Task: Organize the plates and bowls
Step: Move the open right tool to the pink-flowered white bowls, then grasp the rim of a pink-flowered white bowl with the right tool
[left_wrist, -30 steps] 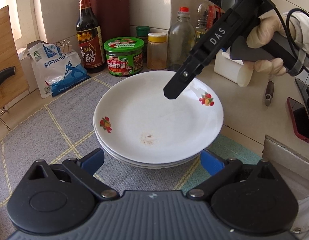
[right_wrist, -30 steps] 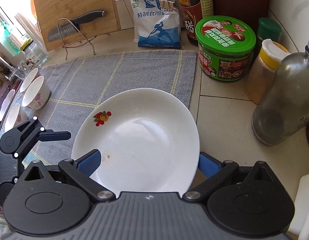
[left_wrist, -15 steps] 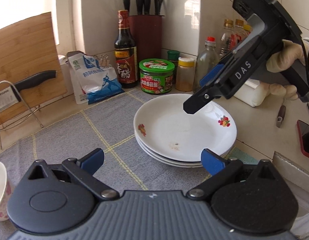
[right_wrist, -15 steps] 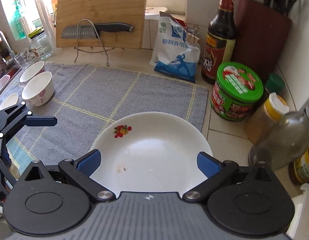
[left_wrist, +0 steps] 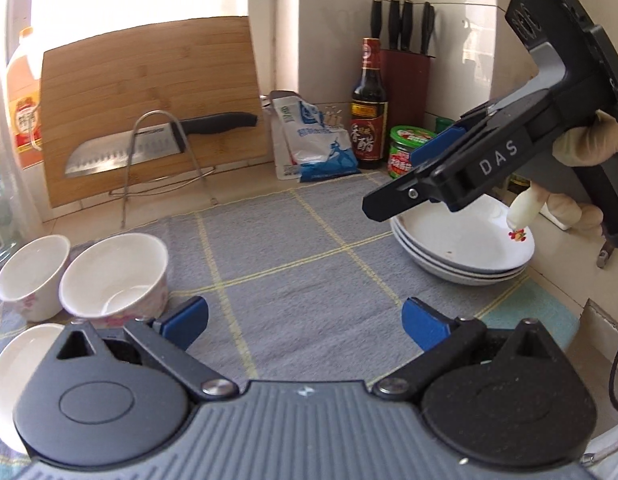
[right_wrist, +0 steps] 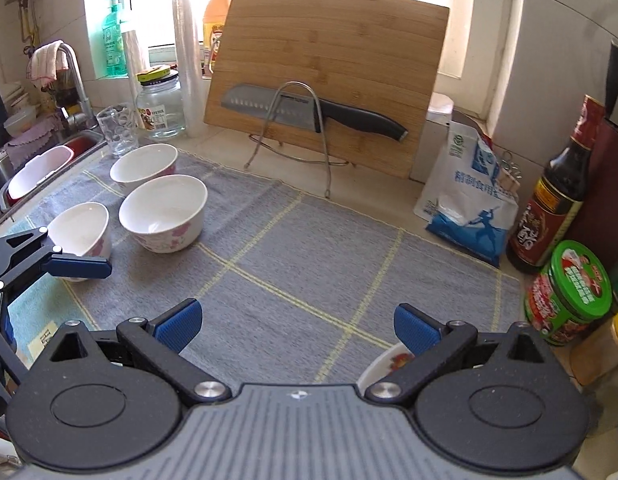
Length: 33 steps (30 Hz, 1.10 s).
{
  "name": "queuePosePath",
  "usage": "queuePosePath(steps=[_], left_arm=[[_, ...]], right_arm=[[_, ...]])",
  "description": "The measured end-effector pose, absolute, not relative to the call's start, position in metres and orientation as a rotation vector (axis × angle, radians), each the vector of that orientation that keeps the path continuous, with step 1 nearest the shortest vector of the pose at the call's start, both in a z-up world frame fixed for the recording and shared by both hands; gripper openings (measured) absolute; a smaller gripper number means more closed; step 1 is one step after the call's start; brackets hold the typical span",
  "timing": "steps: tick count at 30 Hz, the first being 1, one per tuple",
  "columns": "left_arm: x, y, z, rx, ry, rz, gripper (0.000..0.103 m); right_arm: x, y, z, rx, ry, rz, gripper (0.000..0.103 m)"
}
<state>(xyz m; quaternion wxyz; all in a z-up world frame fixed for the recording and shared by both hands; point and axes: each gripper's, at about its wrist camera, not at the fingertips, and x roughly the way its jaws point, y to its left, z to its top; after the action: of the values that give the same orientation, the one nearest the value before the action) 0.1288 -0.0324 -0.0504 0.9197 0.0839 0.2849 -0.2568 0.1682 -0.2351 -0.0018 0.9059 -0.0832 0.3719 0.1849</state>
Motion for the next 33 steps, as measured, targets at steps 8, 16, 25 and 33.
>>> queuePosePath(steps=[8,16,25,33], left_arm=[[0.108,0.043,-0.048,0.145,0.595,-0.307,0.102],[0.102,0.103,-0.066,0.154,0.614,-0.173,0.102],[0.118,0.13,-0.089,0.18,0.625,-0.213,0.101],[0.128,0.132,-0.091,0.188,0.614,-0.301,0.093]], right_arm=[[0.174,-0.149,-0.008,-0.211,0.76,0.552,0.103],[0.179,-0.073,-0.014,-0.251,0.756,0.693,0.103],[0.197,-0.02,-0.037,-0.245,0.827,0.784,0.098],[0.214,0.0,-0.051,-0.237,0.88,0.794,0.09]])
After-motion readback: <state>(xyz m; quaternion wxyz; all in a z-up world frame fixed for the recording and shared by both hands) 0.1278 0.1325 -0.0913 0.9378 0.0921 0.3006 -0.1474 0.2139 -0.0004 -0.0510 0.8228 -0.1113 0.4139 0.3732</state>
